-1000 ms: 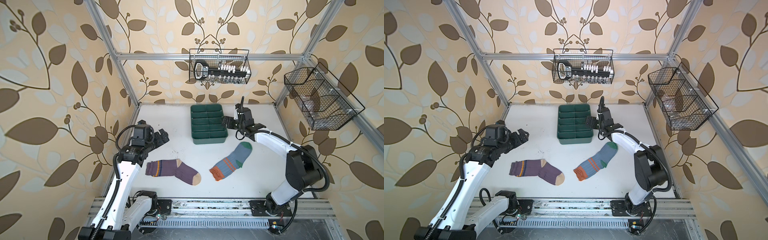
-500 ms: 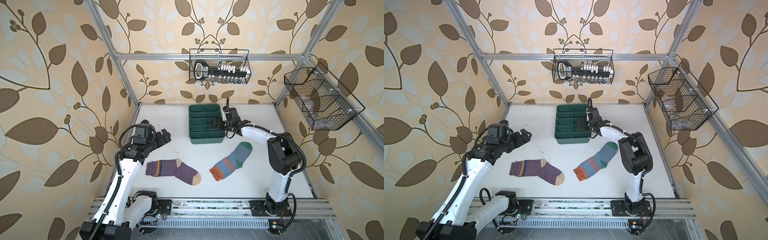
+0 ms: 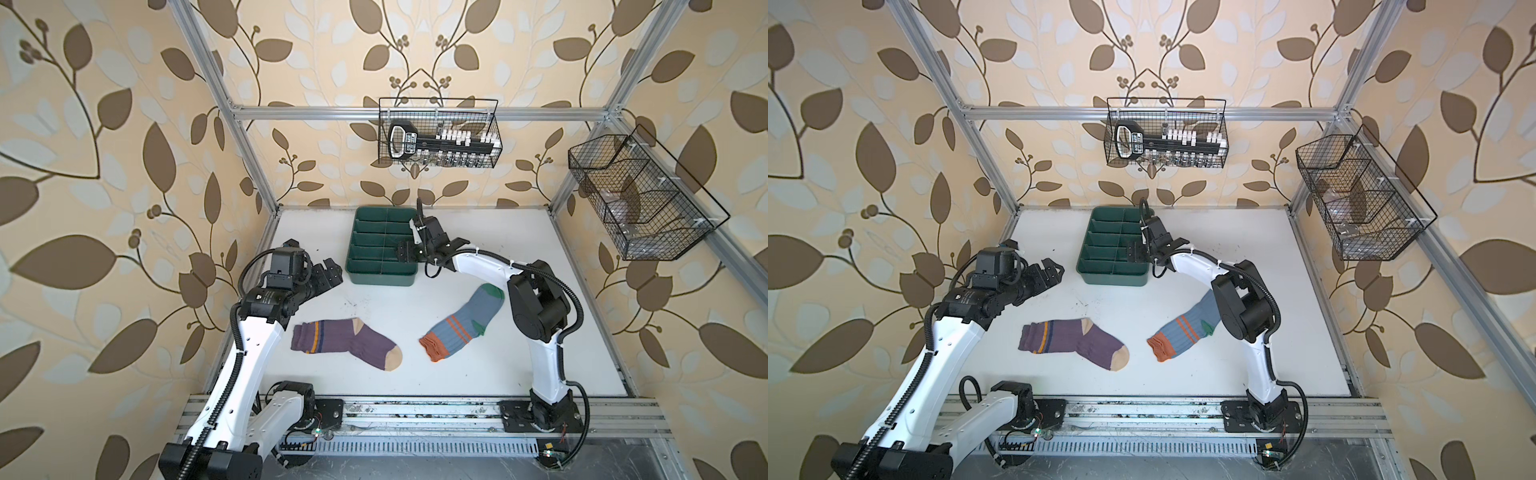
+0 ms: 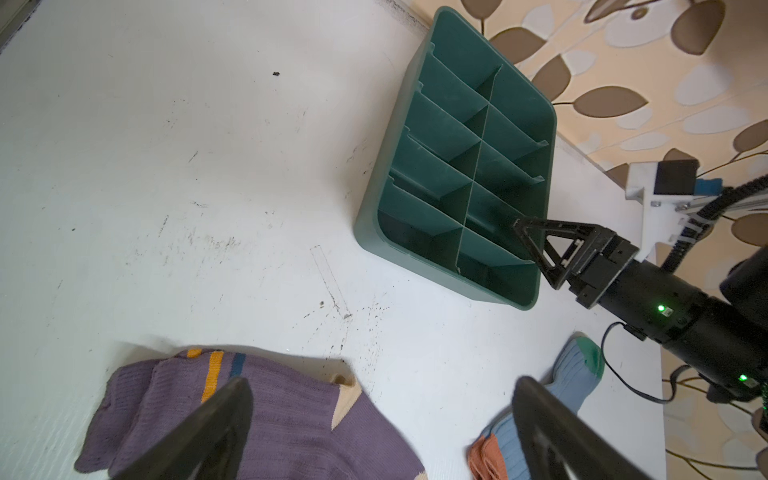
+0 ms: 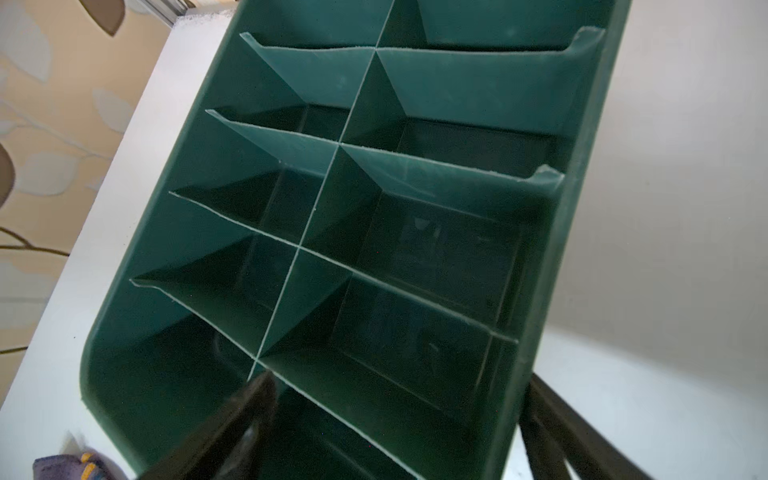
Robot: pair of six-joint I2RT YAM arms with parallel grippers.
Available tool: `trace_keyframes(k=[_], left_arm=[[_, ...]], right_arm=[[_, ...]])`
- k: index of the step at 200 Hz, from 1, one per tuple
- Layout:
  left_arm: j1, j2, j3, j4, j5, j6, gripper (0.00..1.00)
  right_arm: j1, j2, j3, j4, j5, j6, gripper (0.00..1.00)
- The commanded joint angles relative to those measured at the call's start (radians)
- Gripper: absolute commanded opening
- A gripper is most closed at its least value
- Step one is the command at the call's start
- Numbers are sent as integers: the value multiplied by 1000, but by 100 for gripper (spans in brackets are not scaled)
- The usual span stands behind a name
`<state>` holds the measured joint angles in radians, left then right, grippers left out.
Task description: Roll the socks
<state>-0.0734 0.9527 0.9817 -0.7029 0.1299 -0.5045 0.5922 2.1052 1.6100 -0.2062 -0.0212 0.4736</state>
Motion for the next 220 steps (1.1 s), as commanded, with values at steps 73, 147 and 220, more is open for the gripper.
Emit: trace_keyframes(k=[73, 147, 220], left_arm=[[-71, 0, 66, -4, 9, 45, 99], [-434, 106, 170, -47, -101, 140, 99], [-488, 163, 188, -36, -123, 155, 99]], right_arm=[[-79, -336, -91, -170, -46, -50, 100], [-509, -961, -795, -265, -133, 59, 100], [-560, -836, -997, -76, -170, 86, 100]])
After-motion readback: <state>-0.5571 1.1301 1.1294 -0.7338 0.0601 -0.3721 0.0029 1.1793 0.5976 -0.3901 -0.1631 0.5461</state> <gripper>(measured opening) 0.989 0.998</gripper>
